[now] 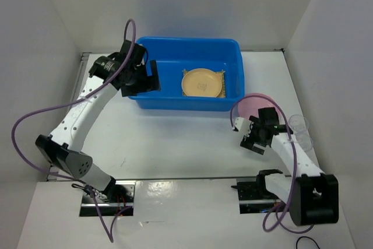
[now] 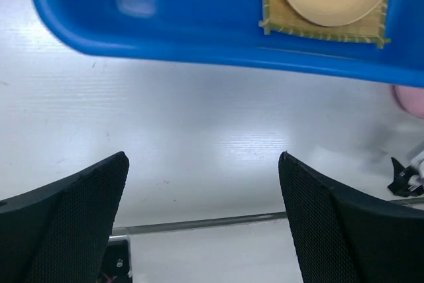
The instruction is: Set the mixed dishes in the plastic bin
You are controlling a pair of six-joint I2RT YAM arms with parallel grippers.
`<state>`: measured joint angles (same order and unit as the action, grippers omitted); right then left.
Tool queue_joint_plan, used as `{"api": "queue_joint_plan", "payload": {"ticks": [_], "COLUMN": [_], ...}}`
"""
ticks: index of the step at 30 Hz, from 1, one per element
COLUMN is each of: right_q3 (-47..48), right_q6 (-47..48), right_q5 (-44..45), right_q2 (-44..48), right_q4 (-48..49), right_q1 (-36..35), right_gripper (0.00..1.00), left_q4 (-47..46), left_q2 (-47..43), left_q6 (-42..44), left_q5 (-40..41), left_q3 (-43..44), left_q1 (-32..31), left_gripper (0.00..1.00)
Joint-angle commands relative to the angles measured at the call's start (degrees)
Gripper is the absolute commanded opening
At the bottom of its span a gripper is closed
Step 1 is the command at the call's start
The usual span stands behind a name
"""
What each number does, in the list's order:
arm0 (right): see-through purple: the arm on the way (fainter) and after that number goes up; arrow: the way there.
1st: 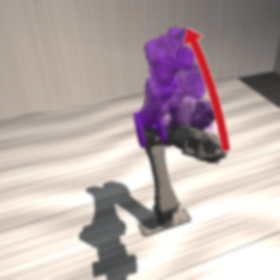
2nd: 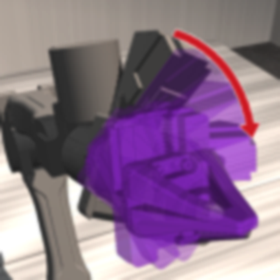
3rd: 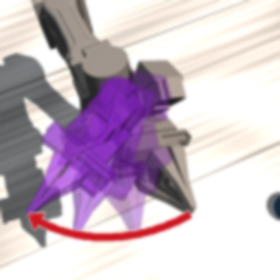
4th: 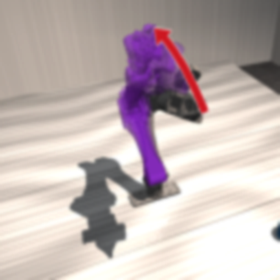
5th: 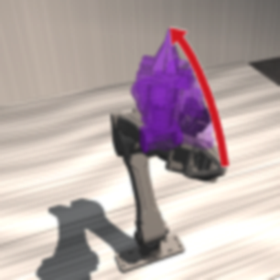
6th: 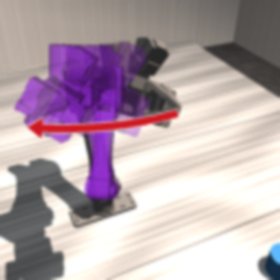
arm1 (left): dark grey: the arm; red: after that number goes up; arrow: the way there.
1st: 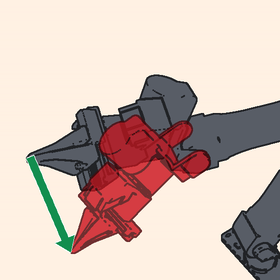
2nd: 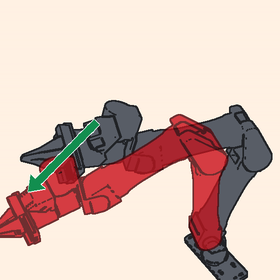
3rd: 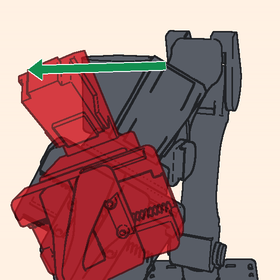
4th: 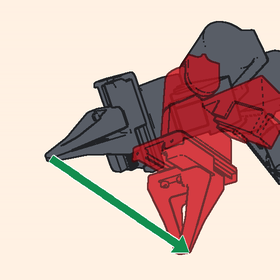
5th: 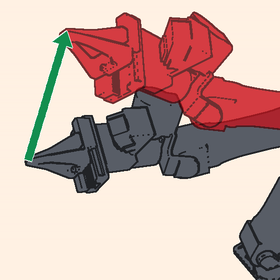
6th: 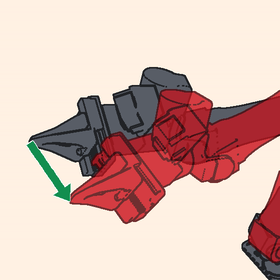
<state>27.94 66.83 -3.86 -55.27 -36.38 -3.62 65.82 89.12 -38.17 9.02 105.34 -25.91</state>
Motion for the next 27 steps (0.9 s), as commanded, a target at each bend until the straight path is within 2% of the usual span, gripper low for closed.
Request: {"api": "queue_joint_plan", "payload": {"ticks": [1,8,15,22,26,27], "right_q3": [5.2,5.7,9.4,12.0,16.0,16.9], "right_q6": [0.6,3.3,5.0,6.0,6.6,6.6], "right_q5": [-3.4,-6.0,-7.0,-6.5,-6.0,-5.5], "right_q2": [-5.5,-7.9,-18.0,-23.6,-27.4,-28.7], "right_q4": [1.7,5.9,7.6,8.1,5.8,4.8], "right_q1": [3.5,4.6,6.6,7.7,7.7,7.7], "right_gripper": [0.94,0.98,1.00,1.00,0.84,0.76], "left_q4": [-5.5,-4.1,-3.0,-2.9,-4.3,-5.0], "left_q2": [-9.7,-12.4,-14.2,-15.5,-16.5,-16.5], "left_q6": [-1.7,-2.3,-2.3,-2.9,-4.0,-4.0], "left_q5": [-2.1,-4.2,-5.8,-7.1,-8.3,-8.8], "left_q3": [-3.4,-6.5,-8.2,-11.8,-14.7,-14.7], "left_q1": [1.7,4.5,5.1,5.1,5.1,5.1], "left_gripper": [1.00,1.00,1.00,1.00,1.00,1.00]}}
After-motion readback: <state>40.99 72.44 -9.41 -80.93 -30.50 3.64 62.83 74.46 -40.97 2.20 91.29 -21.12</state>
